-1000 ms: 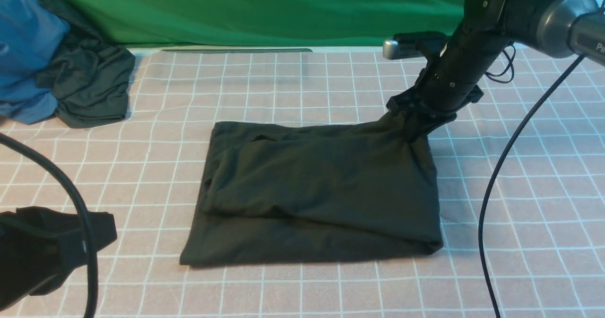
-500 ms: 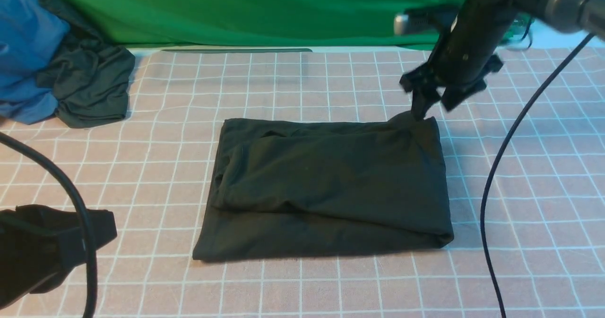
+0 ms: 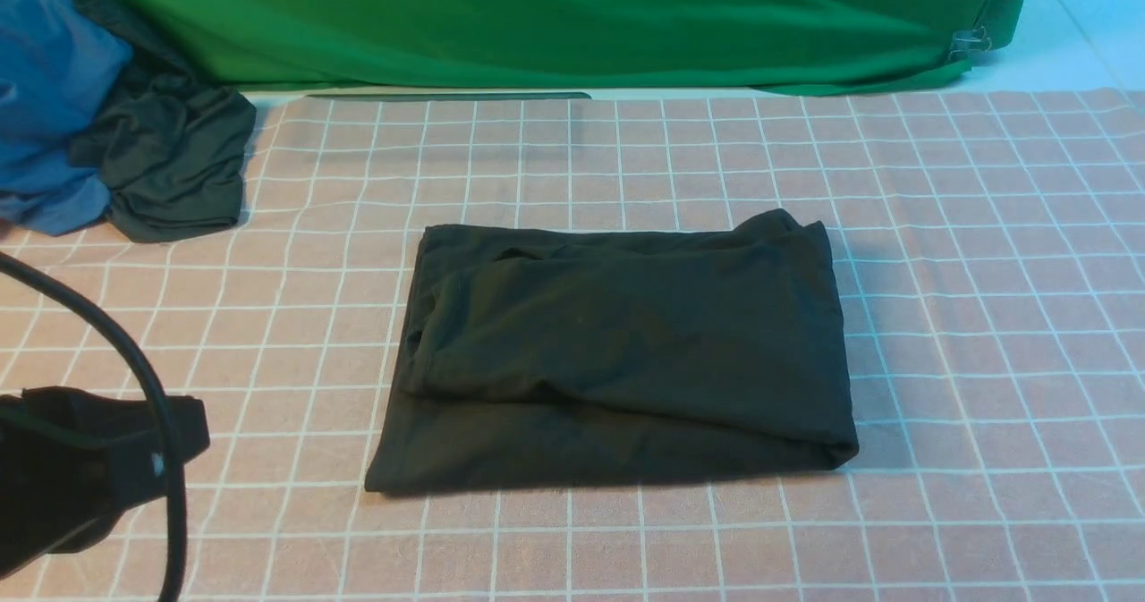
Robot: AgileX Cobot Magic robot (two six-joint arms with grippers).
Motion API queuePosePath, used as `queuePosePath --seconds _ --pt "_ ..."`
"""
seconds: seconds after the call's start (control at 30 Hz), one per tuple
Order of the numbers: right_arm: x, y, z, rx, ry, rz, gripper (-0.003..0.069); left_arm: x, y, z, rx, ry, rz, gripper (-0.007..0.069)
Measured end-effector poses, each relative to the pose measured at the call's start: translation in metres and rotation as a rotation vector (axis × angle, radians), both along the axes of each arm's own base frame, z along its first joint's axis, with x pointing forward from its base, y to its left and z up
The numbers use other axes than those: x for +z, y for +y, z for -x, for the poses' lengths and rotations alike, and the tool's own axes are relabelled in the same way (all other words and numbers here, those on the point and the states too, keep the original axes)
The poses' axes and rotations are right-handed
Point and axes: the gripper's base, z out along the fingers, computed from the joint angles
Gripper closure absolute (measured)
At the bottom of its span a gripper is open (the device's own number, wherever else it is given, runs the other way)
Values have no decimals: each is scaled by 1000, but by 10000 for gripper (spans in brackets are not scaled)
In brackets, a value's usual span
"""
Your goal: Fold a long-sleeved shirt over a pink coffee tablecloth.
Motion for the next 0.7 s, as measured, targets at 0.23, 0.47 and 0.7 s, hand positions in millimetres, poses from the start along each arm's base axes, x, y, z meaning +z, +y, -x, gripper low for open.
queuePosePath --seconds 0.23,0.47,0.7 --pt "3 -26 103 -8 -296 -79 619 0 0 0 0 -2 0 610" --pt "-69 -43 181 31 -458 -77 620 4 1 0 3 -49 10 610" --pt "-107 -61 245 4 -873 -140 620 -8 9 25 29 -118 70 610"
